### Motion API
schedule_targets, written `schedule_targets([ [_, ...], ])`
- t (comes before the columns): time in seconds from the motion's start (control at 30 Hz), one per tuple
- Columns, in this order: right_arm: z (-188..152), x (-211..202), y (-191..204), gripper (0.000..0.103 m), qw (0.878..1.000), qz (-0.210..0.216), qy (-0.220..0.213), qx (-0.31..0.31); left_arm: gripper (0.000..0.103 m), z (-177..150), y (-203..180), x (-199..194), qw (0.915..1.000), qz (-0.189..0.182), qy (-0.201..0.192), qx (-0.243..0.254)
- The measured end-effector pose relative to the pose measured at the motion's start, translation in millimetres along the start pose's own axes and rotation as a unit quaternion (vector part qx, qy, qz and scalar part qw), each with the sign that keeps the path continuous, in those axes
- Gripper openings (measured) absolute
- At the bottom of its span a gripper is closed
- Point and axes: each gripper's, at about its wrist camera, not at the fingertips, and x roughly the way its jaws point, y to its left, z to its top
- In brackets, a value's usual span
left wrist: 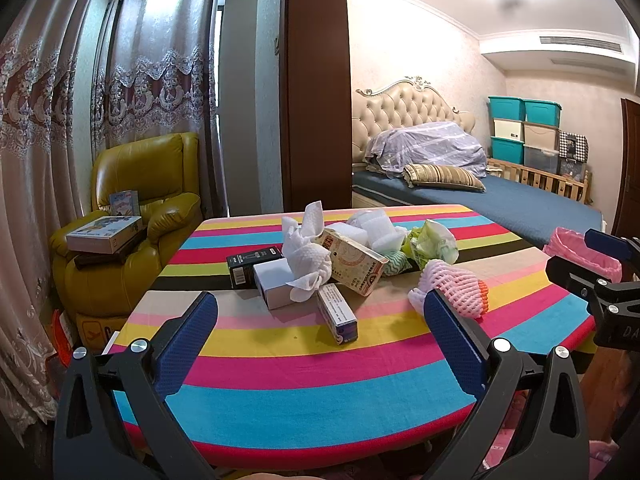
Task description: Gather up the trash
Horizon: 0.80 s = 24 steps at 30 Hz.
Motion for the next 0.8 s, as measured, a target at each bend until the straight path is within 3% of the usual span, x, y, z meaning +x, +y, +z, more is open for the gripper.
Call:
schedule_targets([
  [0.8, -5, 10, -7, 0.099, 1.000, 0.003, 0.021, 0.017, 0.097, -2, 1, 1, 0.9998, 0.020, 0.007, -0.001],
])
